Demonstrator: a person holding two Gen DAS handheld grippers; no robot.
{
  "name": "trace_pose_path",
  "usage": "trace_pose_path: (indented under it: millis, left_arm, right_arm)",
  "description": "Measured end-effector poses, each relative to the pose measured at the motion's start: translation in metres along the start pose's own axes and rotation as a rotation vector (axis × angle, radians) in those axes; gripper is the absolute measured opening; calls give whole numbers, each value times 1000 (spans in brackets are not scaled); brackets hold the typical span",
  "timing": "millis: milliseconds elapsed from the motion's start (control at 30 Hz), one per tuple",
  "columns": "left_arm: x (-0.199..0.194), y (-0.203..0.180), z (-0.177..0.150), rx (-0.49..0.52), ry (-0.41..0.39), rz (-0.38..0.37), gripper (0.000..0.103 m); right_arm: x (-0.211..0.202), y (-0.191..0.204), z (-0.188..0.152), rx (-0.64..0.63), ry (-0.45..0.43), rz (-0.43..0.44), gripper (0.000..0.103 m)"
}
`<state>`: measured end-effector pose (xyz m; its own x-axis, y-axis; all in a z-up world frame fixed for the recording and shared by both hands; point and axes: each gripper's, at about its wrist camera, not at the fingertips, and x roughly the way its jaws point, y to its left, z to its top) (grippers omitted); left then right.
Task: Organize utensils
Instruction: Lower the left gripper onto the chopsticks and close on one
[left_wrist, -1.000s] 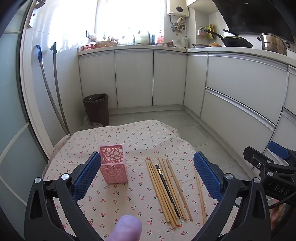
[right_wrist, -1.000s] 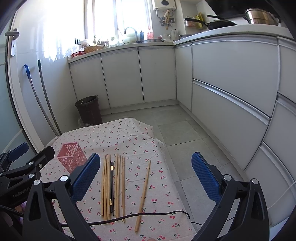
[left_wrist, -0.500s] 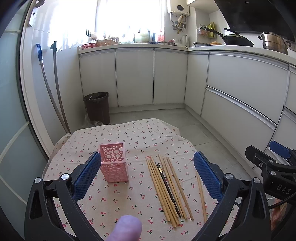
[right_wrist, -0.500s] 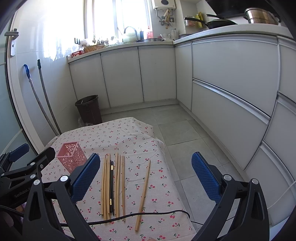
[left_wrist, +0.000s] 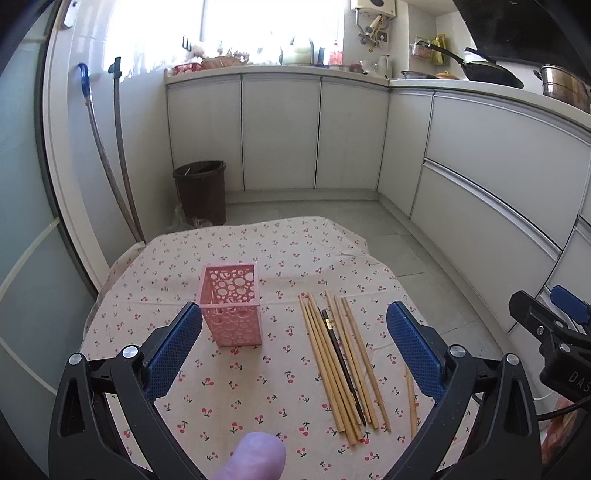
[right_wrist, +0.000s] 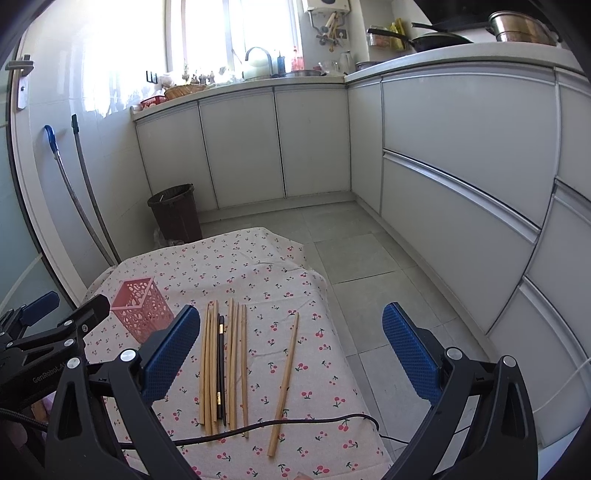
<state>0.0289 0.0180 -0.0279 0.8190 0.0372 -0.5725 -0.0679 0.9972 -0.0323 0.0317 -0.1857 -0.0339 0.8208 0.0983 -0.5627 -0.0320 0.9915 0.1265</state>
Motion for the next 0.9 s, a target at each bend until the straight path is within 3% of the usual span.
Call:
trace_pose_path:
  millis: [167, 300, 400, 500, 600, 667, 767, 833, 900]
  left_arm:
    - [29, 8, -6, -32, 168, -42, 96]
    - [53, -4, -20, 45, 282, -55, 96]
    - [62, -15, -28, 88, 320, -88, 96]
    - [74, -31, -20, 118, 368, -178, 96]
    - [100, -36, -4, 35, 464, -259, 96]
    - [125, -39, 6, -4, 545, -260, 96]
    - [165, -46, 23, -28, 624, -235, 93]
    - [195, -52, 32, -51, 685, -234, 85]
    - [223, -58, 33, -62, 737, -222, 66]
  right_arm:
    - [10, -2, 3, 10, 63, -9, 96]
    - [12, -11, 29, 67, 82, 19, 96]
    - [19, -26, 64, 145, 111, 134, 96]
    - [40, -45, 87, 252, 170, 299, 96]
    - [73, -69, 82, 389, 261, 464, 96]
    - [95, -83, 66, 449, 307, 531, 96]
    - [131, -99, 46, 546, 478, 469, 96]
    - [137, -99, 47, 537, 485, 453, 96]
    - [137, -98, 50, 493, 455, 385, 96]
